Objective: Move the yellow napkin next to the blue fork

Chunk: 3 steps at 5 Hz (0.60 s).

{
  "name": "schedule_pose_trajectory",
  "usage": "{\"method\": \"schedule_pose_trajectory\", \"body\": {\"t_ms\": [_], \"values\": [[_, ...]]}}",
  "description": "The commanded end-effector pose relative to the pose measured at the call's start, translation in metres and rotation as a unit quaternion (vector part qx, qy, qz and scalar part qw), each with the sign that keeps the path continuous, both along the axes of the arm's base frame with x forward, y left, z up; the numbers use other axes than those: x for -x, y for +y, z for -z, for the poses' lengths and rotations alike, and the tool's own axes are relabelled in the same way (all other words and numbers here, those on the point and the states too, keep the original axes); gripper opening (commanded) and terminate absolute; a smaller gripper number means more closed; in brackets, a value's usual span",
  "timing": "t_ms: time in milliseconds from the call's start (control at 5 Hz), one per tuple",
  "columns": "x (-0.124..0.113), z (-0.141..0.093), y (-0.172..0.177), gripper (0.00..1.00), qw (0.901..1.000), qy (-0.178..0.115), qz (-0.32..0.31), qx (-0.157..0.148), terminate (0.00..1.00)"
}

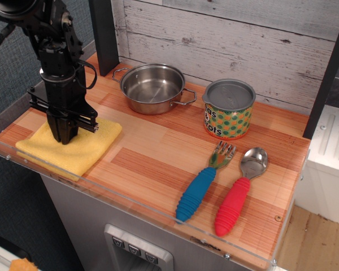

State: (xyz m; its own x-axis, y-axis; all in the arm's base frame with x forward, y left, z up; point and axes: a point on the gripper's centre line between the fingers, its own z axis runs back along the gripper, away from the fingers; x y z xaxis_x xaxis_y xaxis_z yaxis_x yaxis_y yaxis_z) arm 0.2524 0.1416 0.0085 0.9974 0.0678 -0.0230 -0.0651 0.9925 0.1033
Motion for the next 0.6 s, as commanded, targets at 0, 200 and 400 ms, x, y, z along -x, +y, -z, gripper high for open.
{"method": "schedule_pose_trajectory", "body": {"t_ms": [0, 200, 400], "values": [[-0.003, -0.008, -0.038, 0.0, 0.9998, -0.011, 0.016, 0.011, 0.0], [-0.004, -0.009, -0.054, 0.0, 0.9995, -0.014, 0.021, 0.02, 0.0], [-0.007, -0.008, -0.068, 0.0, 0.9992, -0.015, 0.022, 0.031, 0.0]]}}
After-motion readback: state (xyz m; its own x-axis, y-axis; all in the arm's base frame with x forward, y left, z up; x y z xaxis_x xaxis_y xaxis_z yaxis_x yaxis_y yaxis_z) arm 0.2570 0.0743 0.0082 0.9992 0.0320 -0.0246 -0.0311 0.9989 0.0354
